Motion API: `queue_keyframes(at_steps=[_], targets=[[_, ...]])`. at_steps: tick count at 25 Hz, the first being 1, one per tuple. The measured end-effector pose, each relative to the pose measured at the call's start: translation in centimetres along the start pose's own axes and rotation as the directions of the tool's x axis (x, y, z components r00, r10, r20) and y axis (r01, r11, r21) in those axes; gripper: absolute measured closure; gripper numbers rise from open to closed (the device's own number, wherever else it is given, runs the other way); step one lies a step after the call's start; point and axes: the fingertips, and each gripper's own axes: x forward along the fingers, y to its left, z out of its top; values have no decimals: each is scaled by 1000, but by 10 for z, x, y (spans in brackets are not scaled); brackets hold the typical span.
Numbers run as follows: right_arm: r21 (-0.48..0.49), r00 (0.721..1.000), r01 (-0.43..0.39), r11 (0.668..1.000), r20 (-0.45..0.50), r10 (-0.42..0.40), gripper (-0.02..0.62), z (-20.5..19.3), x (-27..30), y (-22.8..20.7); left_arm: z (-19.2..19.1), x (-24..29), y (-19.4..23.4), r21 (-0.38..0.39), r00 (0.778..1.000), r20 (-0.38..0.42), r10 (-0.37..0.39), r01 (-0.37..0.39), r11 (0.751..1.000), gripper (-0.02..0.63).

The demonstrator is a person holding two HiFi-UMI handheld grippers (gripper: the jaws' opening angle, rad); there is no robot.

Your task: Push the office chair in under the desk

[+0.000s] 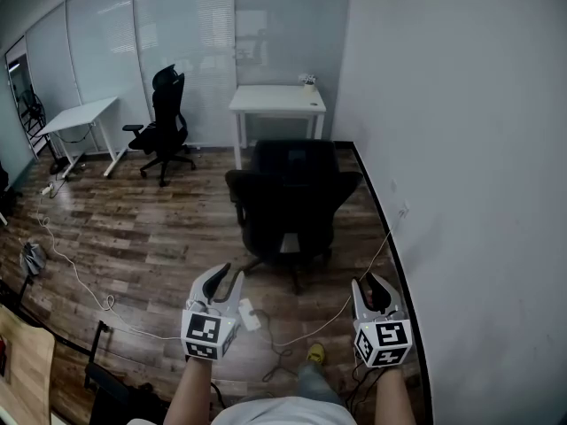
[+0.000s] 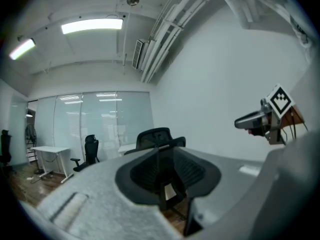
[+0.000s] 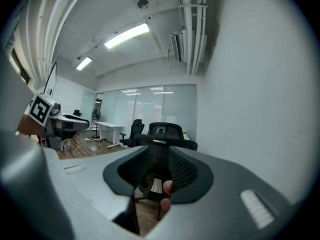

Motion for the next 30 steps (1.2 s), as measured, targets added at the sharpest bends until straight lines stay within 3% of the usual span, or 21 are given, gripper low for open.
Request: queue_keyframes(at_steps=[12, 25, 30], targets=[[14, 998, -60, 998, -15, 61, 491, -11, 109, -53, -21, 105, 22, -2, 998, -56, 18, -18, 1000, 512], [8, 988, -147, 989, -33, 148, 491, -9, 256, -165, -19, 275, 42, -3, 990, -113, 85, -86, 996, 512], [9, 983, -181, 983, -36, 182, 491, -8, 295, -197, -16, 317, 46, 4, 984, -131, 121, -122, 993, 511]])
